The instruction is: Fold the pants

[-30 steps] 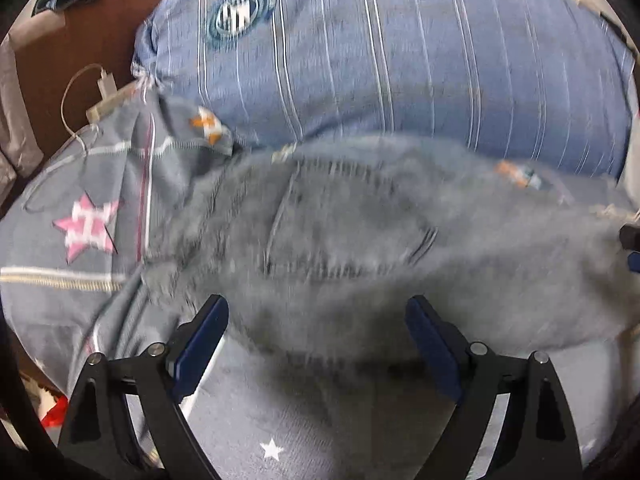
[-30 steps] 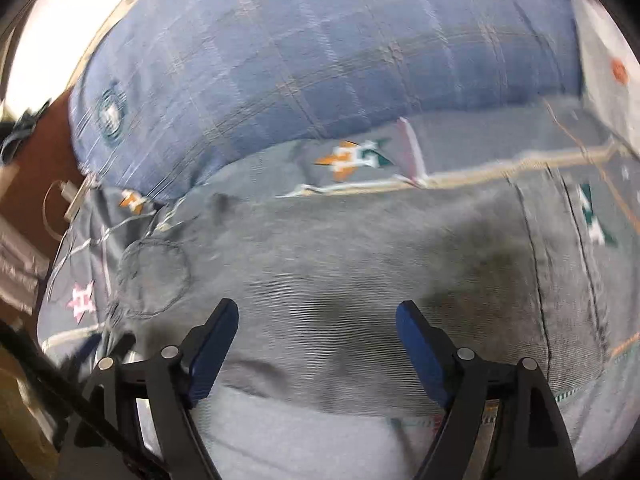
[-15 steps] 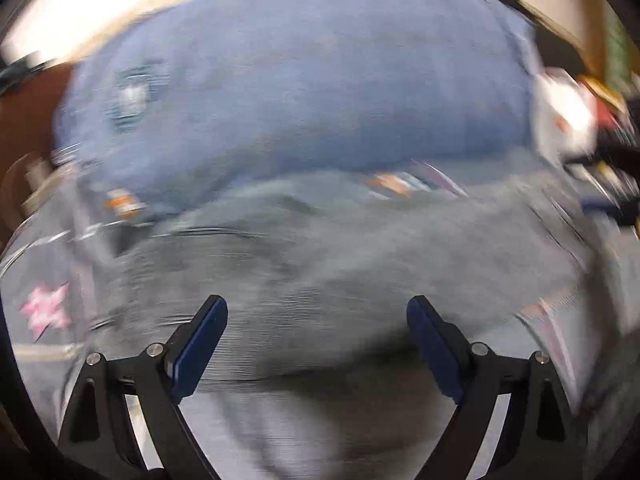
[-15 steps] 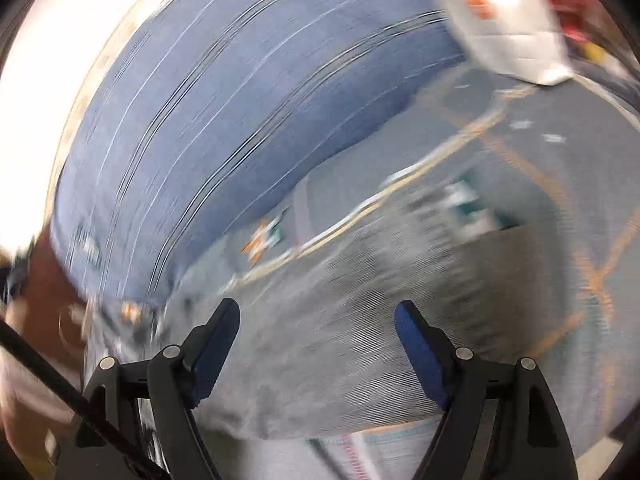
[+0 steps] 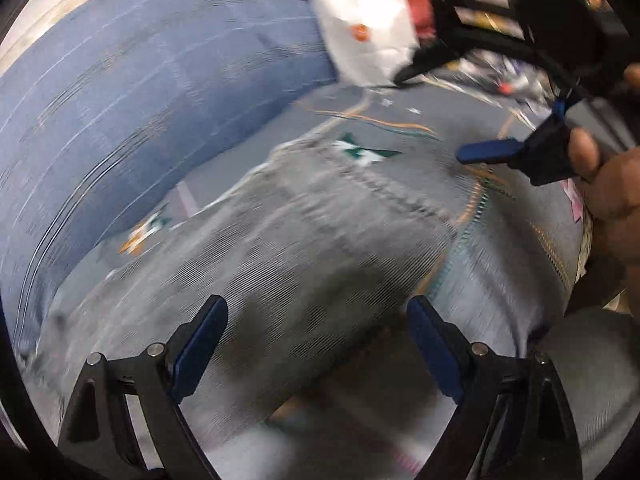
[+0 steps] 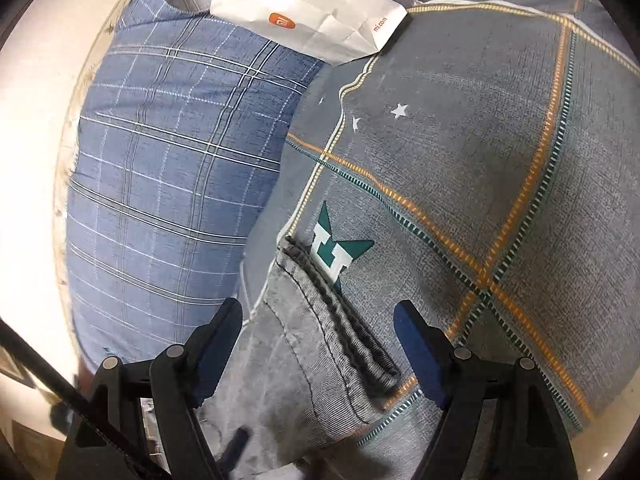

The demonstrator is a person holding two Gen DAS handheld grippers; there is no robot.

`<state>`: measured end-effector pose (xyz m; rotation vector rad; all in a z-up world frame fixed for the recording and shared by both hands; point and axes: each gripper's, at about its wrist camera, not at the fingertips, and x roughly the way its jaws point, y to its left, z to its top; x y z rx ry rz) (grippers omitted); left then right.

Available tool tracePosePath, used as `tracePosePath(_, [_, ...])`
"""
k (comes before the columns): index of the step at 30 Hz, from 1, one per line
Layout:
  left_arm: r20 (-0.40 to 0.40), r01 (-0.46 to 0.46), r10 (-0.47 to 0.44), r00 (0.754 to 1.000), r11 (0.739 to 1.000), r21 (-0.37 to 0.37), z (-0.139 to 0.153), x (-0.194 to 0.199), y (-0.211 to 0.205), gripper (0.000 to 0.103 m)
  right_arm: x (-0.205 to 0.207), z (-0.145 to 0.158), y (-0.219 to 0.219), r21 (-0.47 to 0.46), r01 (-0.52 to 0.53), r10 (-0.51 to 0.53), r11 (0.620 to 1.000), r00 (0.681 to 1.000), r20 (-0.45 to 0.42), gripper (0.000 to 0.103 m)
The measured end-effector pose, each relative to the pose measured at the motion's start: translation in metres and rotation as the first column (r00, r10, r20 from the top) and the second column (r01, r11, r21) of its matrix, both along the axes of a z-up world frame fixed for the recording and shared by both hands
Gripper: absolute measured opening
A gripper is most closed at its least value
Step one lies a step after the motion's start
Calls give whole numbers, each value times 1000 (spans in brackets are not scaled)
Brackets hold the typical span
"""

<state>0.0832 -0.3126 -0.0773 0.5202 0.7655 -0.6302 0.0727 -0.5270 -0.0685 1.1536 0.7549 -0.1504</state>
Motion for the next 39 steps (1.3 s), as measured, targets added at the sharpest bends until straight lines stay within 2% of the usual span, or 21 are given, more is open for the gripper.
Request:
tracePosePath(3, [-10,21,-20,1000,997,81,-21,10,-35,85,0,-4,-4,18,6,-6,1000,1000,3,80])
tracePosePath(6, [-19,0,1,1000,1000,30,-19,21,-47,83,-1,-3,-6,4,1,-1,1000,1000,11,80])
tracePosePath(7, [-27,-21,22,999,1000,13,-18,28,-49,78,-2,-4,-8,10,7,-7,1000,1000,13,80])
tracePosePath(8, [-35,-32,31,999,999,-11,-18,33,-48,59,-3,-6,-8,14,11,-11,1000,1000,13,80])
tracePosePath(9, [-58,-47,45,997,998,-43,-19,39,-47,46,-3,-7,-8,20,11,-11,1000,1000,12,79])
tracePosePath(10, [-77,-82,77,994,995,-62,-18,44,-44,28,-2,-8,-7,36,1,-2,999,1000,23,78])
tracePosePath(11, [-87,-131,124,988,989,-72,-15,48,-39,19,1,-8,-5,51,-19,17,999,999,37,78])
tracePosePath(13, [-197,-175,145,970,974,-144,-8,57,-26,19,6,-7,1,63,-69,65,996,996,68,78])
tracePosePath(15, [-261,-221,162,952,951,-215,0,61,-12,18,13,-2,9,48,-112,108,993,990,87,78])
tracePosePath(17, [-272,-236,168,947,942,-239,6,60,-4,18,23,-4,17,69,-169,162,983,982,95,78])
tracePosePath(19, [-283,-243,169,944,938,-249,7,61,0,18,33,-15,26,147,-221,208,964,973,98,78])
tracePosePath(23, [-268,-233,167,949,943,-239,9,52,1,18,53,-33,40,256,-290,274,922,957,100,78])
tracePosePath(24, [-263,-233,169,950,944,-233,10,49,2,18,59,-35,45,262,-322,306,910,947,101,75])
tracePosePath(25, [-269,-236,169,948,942,-240,12,47,4,18,62,-36,49,258,-340,324,904,941,103,66])
tracePosePath(26, [-277,-242,170,946,938,-249,14,44,7,18,65,-33,53,237,-358,345,903,934,98,44])
tracePosePath(29, [-295,-270,182,938,918,-290,19,45,21,17,67,-14,68,132,-408,394,903,911,119,35])
tracePosePath(33, [-302,-300,194,934,883,-362,41,40,51,17,69,18,97,60,-472,457,879,872,174,32])
tracePosePath(35, [-298,-317,206,932,863,-394,53,39,72,17,78,39,121,14,-523,511,852,838,192,32])
tracePosePath(37, [-309,-350,228,923,831,-432,62,41,102,17,88,55,149,-34,-576,570,817,796,202,32])
tracePosePath(39, [-336,-384,245,910,804,-454,62,46,130,17,96,59,179,-57,-623,620,780,758,202,32])
